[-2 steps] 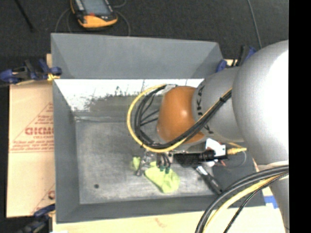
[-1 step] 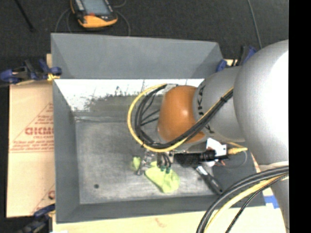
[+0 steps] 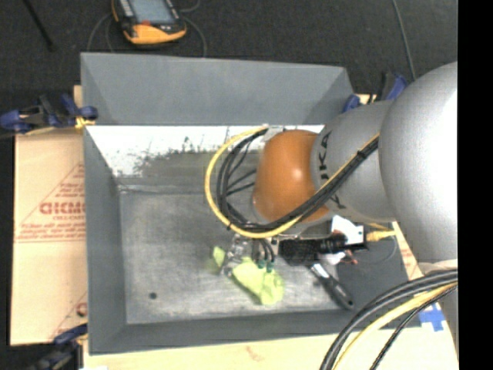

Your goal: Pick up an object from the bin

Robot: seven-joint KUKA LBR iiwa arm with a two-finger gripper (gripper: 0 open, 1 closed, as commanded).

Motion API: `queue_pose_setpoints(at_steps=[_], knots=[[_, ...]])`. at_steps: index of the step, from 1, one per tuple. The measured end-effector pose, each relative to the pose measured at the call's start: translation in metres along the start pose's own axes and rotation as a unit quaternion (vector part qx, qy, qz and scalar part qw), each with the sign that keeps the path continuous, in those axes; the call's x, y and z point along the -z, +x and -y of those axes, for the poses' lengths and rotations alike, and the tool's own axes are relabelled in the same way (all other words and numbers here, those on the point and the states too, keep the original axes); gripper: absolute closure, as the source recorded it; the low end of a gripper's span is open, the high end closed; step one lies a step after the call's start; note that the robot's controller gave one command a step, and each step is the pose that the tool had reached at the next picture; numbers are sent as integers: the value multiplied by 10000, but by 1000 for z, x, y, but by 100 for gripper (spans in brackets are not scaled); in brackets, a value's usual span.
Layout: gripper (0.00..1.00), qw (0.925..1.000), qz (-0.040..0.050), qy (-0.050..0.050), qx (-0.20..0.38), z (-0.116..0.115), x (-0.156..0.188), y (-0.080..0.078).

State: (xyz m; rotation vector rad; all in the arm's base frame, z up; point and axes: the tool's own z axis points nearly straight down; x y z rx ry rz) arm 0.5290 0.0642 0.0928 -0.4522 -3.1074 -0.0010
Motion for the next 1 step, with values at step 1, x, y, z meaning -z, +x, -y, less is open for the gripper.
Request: queue_pose_setpoints(at_steps=[1], knots=[[100, 10000, 19, -5, -1, 0, 13, -1]])
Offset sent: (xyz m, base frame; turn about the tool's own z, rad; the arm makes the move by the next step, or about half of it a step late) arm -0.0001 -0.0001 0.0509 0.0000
